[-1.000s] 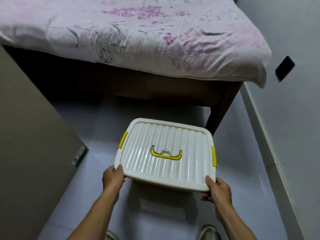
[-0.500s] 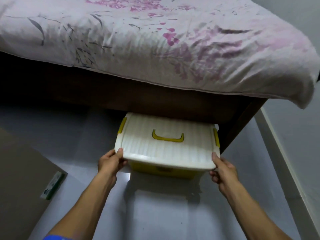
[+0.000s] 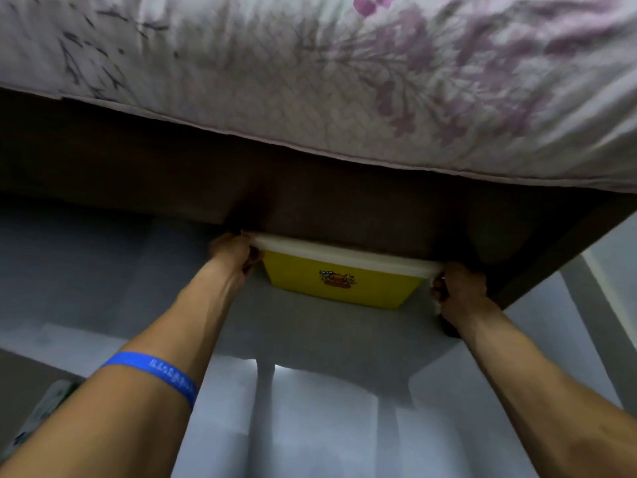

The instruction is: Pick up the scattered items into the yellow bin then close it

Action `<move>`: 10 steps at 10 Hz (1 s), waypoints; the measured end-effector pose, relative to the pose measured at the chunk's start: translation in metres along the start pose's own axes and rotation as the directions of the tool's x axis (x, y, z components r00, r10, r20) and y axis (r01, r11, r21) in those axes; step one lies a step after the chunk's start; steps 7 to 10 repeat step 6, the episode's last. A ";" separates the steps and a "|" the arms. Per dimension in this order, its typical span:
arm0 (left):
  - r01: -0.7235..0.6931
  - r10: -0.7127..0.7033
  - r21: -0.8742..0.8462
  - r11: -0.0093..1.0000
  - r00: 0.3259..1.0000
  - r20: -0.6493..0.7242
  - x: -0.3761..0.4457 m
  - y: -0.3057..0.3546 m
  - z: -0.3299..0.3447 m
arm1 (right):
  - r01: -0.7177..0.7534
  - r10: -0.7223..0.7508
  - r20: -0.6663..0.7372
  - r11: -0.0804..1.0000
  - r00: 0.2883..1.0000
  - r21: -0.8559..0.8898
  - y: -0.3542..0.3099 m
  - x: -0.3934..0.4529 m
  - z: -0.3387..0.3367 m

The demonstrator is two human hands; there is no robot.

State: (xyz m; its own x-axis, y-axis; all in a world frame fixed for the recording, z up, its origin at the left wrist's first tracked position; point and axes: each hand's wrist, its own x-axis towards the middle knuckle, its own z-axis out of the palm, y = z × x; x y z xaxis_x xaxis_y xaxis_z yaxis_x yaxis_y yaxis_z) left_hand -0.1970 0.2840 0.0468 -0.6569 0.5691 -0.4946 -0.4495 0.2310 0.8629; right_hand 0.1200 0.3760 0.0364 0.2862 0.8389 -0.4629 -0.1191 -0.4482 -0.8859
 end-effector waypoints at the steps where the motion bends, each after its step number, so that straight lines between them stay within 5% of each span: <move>1: 0.015 -0.014 0.024 1.000 1.000 -0.006 0.008 0.000 0.004 | 0.025 -0.025 0.009 1.000 1.000 -0.006 0.003 0.008 0.004; 4: 0.017 -0.009 0.110 0.994 0.998 -0.068 0.006 0.001 0.008 | 0.006 0.010 0.149 0.994 0.989 -0.108 0.000 0.032 0.004; 6: 0.038 -0.024 0.285 0.958 0.998 -0.053 -0.020 -0.009 -0.003 | -0.097 0.086 0.195 0.994 0.977 0.052 0.015 0.012 -0.002; 10: 0.038 -0.024 0.285 0.958 0.998 -0.053 -0.020 -0.009 -0.003 | -0.097 0.086 0.195 0.994 0.977 0.052 0.015 0.012 -0.002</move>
